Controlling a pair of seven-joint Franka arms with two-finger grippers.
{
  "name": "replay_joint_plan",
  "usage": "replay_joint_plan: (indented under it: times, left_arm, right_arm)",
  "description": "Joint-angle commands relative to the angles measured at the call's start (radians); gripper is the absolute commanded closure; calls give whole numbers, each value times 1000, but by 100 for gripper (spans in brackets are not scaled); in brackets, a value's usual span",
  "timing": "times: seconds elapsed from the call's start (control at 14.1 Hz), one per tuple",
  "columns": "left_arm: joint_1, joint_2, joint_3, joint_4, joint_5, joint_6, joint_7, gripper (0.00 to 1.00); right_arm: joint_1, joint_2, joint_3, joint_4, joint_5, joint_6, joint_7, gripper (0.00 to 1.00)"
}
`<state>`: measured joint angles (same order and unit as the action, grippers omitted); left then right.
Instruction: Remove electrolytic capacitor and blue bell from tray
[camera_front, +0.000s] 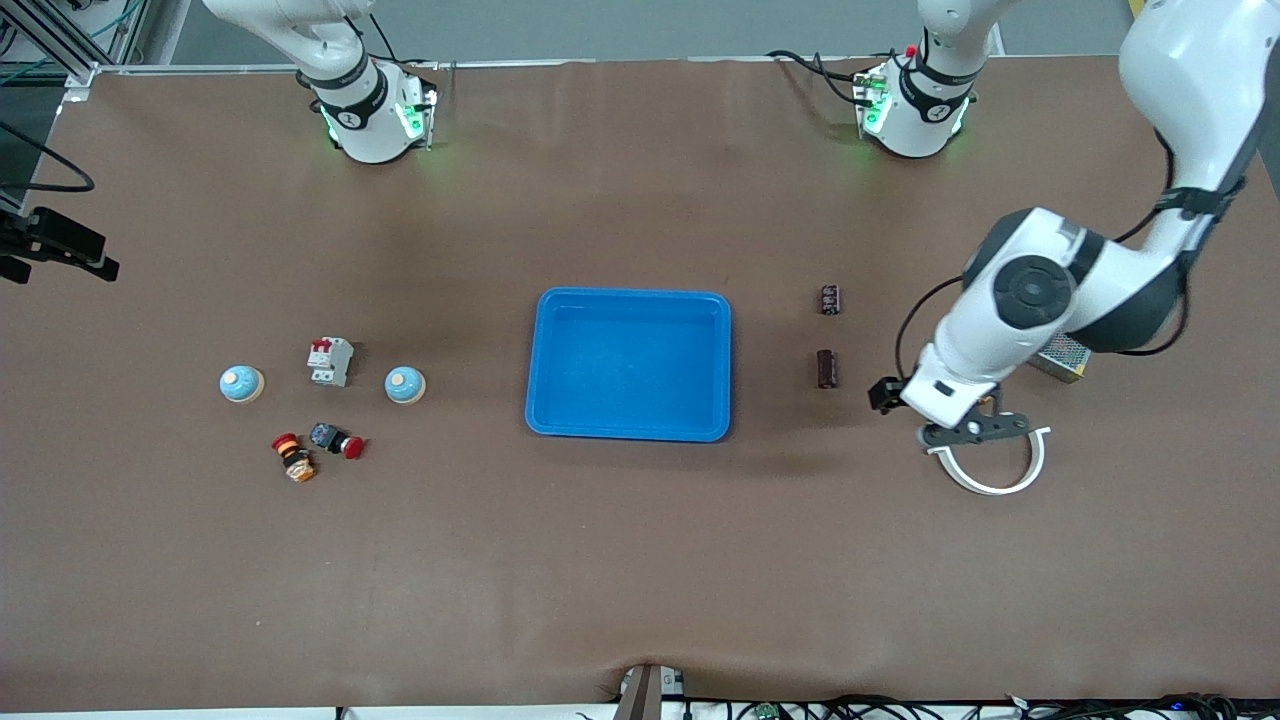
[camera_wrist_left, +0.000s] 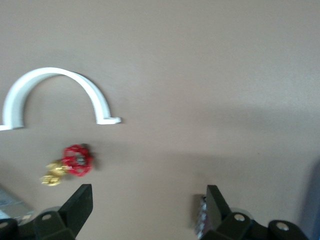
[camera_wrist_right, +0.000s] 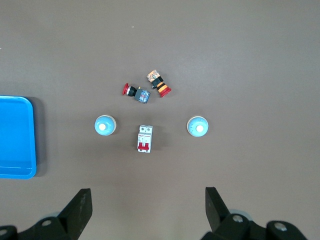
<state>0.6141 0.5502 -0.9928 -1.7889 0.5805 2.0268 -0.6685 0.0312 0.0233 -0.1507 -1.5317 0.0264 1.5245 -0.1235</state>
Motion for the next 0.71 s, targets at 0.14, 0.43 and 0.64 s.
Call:
replay_joint_plan:
  times: [0.14, 0.43, 0.64]
  left_arm:
    - [45, -3, -12, 163, -60, -140, 154, 0]
    - [81, -6, -12, 169, -50, -140, 216, 0]
    - [88, -9, -12, 171, -48, -140, 218, 0]
  right_arm:
    - [-1, 9, 3, 18, 4, -9, 4, 0]
    - [-4, 9, 3, 18, 4, -9, 4, 0]
    - [-1, 9, 3, 18, 4, -9, 4, 0]
